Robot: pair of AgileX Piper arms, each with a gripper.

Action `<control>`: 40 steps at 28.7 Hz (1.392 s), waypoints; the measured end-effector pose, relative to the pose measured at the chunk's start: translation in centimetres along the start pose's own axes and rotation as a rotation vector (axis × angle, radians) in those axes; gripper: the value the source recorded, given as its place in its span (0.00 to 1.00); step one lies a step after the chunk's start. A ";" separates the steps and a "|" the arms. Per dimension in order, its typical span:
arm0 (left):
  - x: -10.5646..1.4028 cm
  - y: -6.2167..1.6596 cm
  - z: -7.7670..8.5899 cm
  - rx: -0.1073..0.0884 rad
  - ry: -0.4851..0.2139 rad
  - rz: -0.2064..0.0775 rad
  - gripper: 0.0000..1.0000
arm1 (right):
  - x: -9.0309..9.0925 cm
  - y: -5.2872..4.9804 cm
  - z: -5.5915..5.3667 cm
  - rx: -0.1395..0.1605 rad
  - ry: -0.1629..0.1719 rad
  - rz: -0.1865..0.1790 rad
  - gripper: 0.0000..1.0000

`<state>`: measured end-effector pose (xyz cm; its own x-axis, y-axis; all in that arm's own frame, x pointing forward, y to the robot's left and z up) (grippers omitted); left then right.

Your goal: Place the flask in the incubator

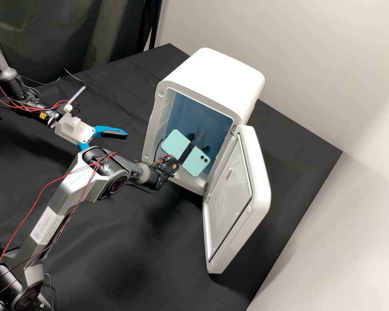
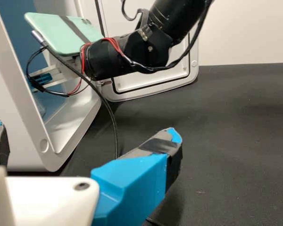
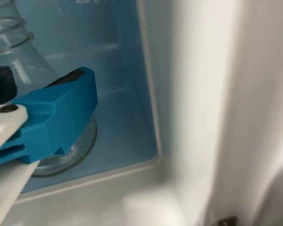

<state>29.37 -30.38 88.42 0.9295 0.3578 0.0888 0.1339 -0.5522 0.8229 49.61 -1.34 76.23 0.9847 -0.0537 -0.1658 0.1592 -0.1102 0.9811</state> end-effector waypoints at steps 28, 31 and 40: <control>0.0 0.00 0.0 0.001 -0.001 0.000 1.00 | 1.7 -1.2 -0.9 -0.058 0.004 -0.018 1.00; 0.0 0.02 0.0 0.001 -0.001 0.001 1.00 | 1.7 -1.3 -0.9 -0.052 0.003 -0.018 1.00; 0.0 0.02 0.0 0.001 -0.001 0.001 1.00 | 1.8 -2.0 -0.3 -0.054 -0.021 -0.040 1.00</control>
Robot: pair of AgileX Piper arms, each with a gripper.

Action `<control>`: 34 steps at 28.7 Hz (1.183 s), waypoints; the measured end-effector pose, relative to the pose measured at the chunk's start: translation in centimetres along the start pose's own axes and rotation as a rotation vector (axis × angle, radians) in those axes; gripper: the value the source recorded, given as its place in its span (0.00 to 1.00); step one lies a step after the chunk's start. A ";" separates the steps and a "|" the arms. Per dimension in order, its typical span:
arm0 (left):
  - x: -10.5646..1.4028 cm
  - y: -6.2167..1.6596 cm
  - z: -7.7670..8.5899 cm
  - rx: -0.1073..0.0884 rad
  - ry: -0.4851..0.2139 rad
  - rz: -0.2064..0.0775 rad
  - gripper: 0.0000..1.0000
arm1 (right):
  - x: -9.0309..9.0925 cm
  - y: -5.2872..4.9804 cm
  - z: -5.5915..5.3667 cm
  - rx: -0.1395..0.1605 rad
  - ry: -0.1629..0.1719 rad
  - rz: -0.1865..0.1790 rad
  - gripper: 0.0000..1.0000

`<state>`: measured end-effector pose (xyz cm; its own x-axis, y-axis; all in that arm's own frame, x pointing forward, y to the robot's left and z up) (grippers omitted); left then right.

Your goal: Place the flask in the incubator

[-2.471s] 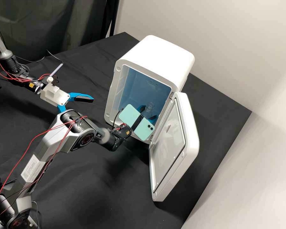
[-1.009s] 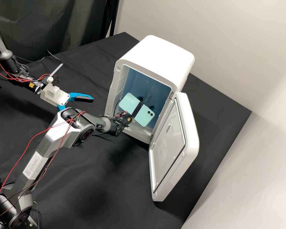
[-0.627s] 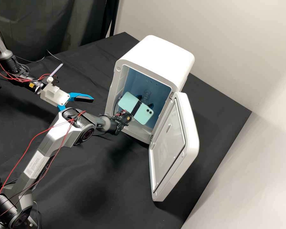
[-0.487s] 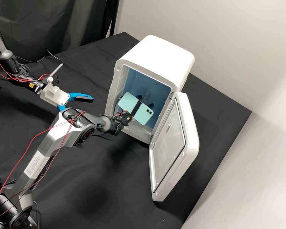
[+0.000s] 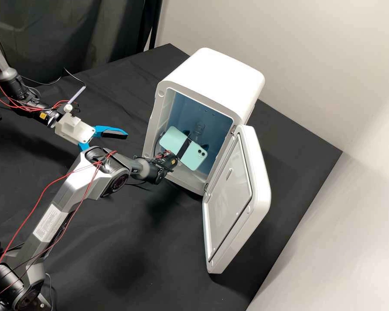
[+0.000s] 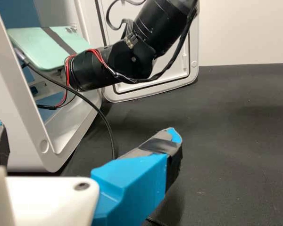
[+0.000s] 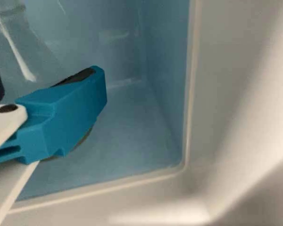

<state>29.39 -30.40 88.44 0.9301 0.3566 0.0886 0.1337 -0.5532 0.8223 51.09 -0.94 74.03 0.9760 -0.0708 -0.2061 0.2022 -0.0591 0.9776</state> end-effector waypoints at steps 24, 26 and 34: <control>0.0 -0.02 0.1 0.001 -0.004 -0.001 1.00 | -2.3 -0.6 1.4 0.025 -0.041 -0.022 1.00; 0.0 -0.02 0.1 0.001 -0.004 -0.001 1.00 | -2.3 -0.6 1.4 0.025 -0.039 -0.021 1.00; 0.0 -0.02 0.1 0.001 -0.004 -0.001 1.00 | -1.8 0.8 0.9 0.025 -0.015 0.017 1.00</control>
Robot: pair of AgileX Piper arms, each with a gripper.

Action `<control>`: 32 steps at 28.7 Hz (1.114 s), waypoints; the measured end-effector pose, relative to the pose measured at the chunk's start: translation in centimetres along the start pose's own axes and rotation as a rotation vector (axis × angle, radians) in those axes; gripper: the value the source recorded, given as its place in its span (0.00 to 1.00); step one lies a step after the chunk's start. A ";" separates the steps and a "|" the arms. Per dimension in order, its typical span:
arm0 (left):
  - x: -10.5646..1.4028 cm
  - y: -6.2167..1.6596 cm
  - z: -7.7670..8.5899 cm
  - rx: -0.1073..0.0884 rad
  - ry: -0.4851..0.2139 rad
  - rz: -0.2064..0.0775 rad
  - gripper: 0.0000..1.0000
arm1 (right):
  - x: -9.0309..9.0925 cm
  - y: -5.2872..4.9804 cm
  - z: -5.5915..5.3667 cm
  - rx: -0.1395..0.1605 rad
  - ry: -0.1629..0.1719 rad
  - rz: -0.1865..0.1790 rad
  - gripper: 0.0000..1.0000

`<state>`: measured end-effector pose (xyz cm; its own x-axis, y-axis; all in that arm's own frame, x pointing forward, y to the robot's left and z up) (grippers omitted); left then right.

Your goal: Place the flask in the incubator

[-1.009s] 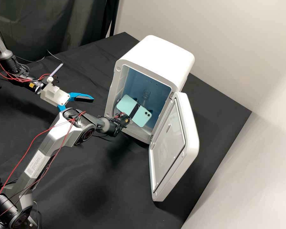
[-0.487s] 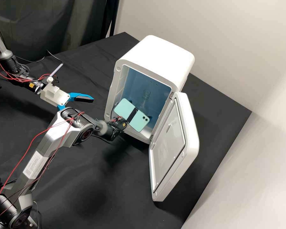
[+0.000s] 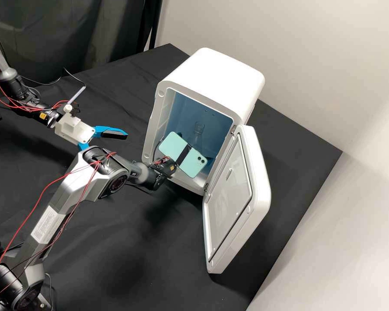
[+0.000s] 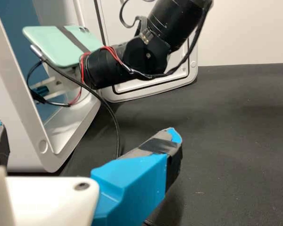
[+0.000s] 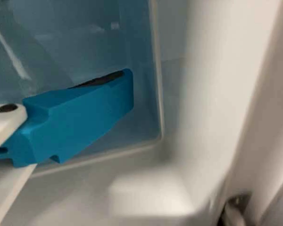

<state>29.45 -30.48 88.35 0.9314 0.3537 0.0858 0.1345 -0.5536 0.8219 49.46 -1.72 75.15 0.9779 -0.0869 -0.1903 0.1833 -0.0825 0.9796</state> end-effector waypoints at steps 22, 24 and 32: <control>0.0 0.00 0.0 0.000 0.000 0.000 1.00 | 0.1 0.2 -0.2 -0.001 0.008 0.007 1.00; 0.0 0.00 0.0 0.000 0.000 0.000 1.00 | 0.2 0.3 -0.3 -0.001 0.010 0.008 1.00; 0.0 0.00 0.0 0.000 0.000 0.000 1.00 | 0.3 0.3 -0.7 -0.003 0.034 -0.007 1.00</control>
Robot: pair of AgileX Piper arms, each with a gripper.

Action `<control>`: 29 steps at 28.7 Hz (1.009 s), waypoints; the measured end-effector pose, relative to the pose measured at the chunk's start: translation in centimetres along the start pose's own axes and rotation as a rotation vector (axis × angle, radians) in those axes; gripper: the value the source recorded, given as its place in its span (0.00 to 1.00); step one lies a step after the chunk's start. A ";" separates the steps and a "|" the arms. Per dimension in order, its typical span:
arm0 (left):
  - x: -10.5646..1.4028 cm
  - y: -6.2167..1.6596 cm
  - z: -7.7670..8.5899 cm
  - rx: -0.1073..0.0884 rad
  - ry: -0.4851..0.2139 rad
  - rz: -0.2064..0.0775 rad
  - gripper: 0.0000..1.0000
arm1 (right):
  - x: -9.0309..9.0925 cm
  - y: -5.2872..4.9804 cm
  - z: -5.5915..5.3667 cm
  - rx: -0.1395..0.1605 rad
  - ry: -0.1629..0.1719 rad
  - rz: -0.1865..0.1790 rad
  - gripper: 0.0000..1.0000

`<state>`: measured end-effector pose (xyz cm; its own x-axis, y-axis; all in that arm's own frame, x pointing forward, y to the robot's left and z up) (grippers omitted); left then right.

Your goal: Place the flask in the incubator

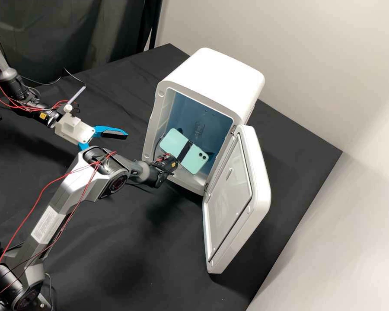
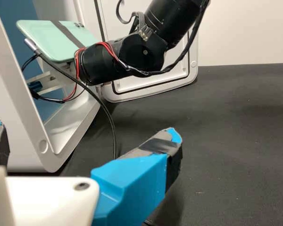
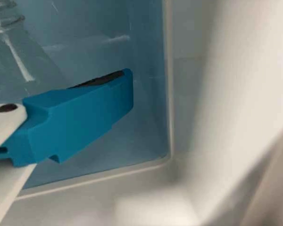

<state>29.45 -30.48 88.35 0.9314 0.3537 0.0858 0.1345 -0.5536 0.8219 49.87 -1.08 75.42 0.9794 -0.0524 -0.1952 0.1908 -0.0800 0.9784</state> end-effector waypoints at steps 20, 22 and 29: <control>0.0 0.00 0.0 0.000 0.000 0.000 1.00 | 0.1 0.0 -0.3 0.016 0.017 -0.011 1.00; 0.0 0.00 0.0 0.000 0.000 0.000 1.00 | 0.1 0.0 -0.3 0.016 0.017 -0.011 1.00; 0.0 0.00 0.0 0.000 0.000 0.000 1.00 | -0.6 0.2 -0.4 0.018 0.022 -0.007 1.00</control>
<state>29.45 -30.48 88.35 0.9314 0.3537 0.0858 0.1345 -0.5536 0.8219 49.32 -0.63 75.78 0.9792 -0.0302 -0.2005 0.1967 -0.0978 0.9756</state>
